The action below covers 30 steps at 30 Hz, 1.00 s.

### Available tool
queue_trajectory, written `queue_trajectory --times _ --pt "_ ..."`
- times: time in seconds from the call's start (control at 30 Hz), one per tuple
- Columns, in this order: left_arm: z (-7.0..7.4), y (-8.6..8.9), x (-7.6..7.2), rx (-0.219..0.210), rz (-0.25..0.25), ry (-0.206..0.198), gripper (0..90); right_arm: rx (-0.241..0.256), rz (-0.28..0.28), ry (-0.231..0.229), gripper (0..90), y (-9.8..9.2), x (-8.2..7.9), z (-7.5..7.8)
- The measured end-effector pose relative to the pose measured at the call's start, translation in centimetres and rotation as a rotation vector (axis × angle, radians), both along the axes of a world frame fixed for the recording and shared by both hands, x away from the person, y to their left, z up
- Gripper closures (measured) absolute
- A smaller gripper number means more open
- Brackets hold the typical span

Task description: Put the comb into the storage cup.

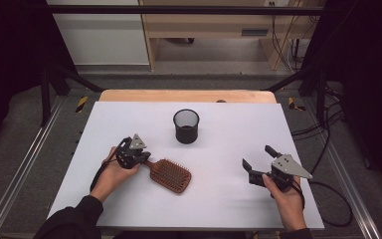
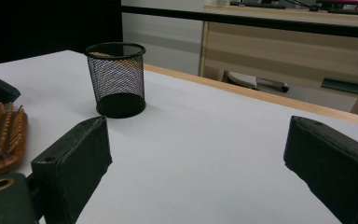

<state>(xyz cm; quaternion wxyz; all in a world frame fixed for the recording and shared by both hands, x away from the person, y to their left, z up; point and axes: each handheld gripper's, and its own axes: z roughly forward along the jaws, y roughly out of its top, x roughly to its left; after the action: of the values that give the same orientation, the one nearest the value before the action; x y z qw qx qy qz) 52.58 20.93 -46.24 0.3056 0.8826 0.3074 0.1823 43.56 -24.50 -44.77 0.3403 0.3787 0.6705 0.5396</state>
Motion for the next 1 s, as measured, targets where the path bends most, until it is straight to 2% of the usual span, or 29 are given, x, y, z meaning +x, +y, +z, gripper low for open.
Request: queue_trajectory --times 0.23,0.43,0.73,1.0 --pt "-0.3 1.2 -1.1 -0.004 0.011 0.019 90.0 0.006 -0.003 -0.001 7.1 -0.1 -0.1 0.1" --pt "-0.4 2.1 -2.8 -0.001 0.003 0.035 90.0 0.001 0.002 0.001 7.0 0.0 -0.1 0.1" --pt "-0.4 2.1 -4.4 -0.007 -0.019 0.059 90.0 0.001 0.002 0.004 7.0 0.0 -0.1 0.0" --pt "-0.3 1.4 -5.7 0.008 -0.054 0.091 90.0 -0.001 0.003 0.007 7.0 -0.1 -0.1 0.0"
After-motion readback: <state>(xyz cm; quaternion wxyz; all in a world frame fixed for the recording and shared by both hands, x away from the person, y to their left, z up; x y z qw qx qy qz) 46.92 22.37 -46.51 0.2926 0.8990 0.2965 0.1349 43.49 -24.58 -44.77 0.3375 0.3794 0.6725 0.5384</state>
